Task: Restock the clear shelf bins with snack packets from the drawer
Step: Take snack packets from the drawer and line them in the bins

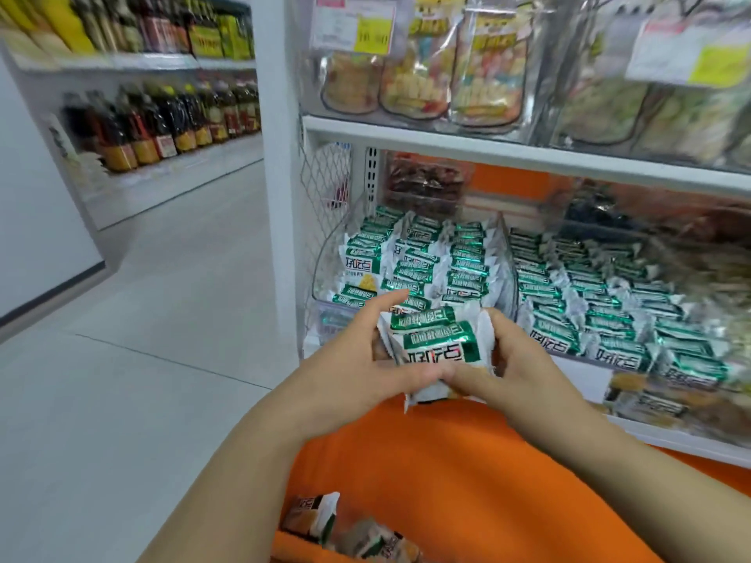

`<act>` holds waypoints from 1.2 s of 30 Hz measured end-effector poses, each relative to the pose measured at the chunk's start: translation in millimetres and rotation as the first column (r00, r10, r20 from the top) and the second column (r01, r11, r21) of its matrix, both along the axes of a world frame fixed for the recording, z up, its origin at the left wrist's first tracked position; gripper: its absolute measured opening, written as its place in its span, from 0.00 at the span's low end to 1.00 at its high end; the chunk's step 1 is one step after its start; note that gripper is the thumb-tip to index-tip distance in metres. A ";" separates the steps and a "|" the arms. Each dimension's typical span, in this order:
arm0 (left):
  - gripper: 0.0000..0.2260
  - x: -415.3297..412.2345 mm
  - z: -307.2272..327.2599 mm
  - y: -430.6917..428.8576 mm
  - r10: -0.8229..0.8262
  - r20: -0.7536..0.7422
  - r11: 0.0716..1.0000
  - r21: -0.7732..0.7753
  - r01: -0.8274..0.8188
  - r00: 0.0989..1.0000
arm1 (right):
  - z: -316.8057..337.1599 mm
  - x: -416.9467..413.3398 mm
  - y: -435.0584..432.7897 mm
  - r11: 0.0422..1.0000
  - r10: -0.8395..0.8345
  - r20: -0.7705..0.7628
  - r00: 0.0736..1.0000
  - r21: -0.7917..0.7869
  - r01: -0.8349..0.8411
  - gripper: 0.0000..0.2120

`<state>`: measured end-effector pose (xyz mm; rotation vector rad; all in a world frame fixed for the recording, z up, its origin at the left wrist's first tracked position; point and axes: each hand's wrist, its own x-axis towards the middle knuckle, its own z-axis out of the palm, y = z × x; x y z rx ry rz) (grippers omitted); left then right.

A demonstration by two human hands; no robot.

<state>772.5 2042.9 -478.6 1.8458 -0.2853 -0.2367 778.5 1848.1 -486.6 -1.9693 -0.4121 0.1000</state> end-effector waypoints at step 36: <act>0.31 48.3 -33.3 52.8 0.193 0.216 0.600 0.746 -0.289 0.957 | 27.2 145.3 88.8 0.870 0.070 0.319 0.945 -0.483 0.099 0.31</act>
